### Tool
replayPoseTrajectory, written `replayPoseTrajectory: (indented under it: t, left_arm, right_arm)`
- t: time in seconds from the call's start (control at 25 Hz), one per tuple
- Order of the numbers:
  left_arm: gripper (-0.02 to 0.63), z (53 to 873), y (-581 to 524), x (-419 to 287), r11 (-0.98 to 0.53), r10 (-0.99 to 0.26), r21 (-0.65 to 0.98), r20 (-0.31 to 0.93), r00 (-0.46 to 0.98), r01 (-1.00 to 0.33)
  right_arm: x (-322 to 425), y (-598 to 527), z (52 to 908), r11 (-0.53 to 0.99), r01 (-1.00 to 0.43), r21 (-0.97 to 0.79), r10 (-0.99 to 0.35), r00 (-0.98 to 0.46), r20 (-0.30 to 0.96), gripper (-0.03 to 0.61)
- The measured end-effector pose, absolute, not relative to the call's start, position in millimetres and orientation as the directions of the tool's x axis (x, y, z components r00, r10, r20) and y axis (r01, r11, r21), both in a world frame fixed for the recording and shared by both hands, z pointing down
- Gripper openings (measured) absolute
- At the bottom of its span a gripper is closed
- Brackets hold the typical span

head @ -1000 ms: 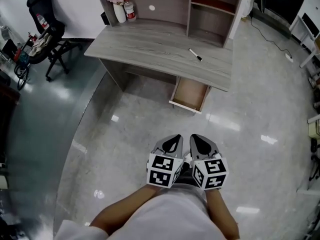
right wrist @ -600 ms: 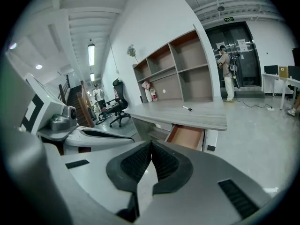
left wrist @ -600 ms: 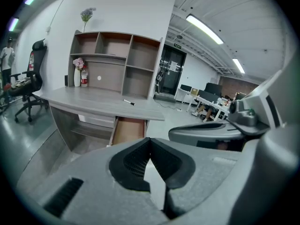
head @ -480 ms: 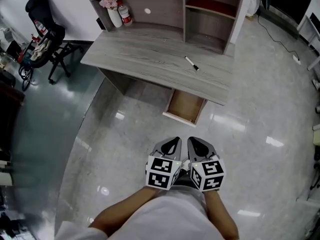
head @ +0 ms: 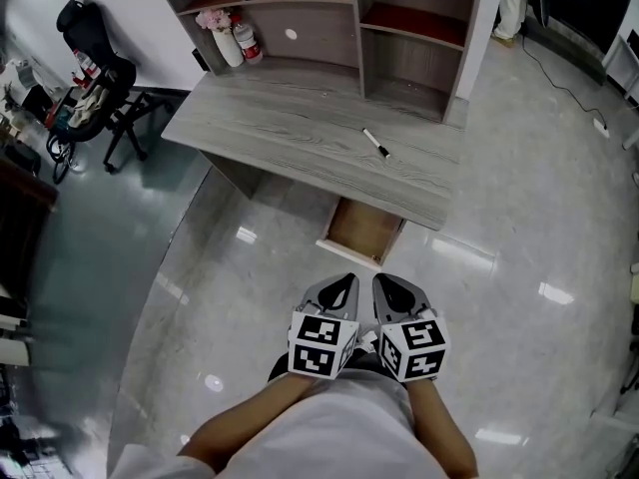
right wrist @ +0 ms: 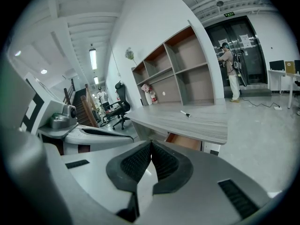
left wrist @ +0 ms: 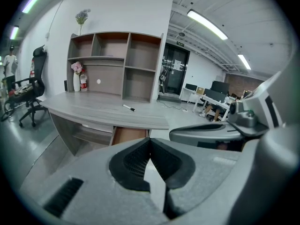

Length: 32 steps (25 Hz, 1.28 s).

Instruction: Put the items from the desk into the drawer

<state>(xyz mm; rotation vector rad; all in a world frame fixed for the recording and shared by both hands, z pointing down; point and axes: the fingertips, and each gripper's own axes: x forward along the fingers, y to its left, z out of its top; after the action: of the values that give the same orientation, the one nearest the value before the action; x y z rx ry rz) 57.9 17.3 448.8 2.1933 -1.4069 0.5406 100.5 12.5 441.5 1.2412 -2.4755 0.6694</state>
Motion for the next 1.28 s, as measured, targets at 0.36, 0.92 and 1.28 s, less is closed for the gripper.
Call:
replayPoseTrajectory:
  t: [0.36, 0.92, 1.28]
  left_arm:
    - [0.002, 445, -6, 64, -0.347, -0.741, 0.183, 0.547, 0.389, -0.92]
    - [0.002, 457, -88, 53, -0.38, -0.723, 0.228, 0.531, 0.441, -0.897]
    - [0.002, 457, -156, 41, -0.422, -0.696, 0.243, 0.531, 0.484, -0.873]
  right_arm:
    - [106, -10, 441, 0.533, -0.802, -0.269, -0.668, -0.594, 0.447, 0.002]
    - [90, -87, 450, 0.512, -0.827, -0.231, -0.679, -0.554, 0.482, 0.002]
    - [74, -154, 452, 0.492, -0.847, -0.203, -0.694, -0.522, 0.495, 0.002]
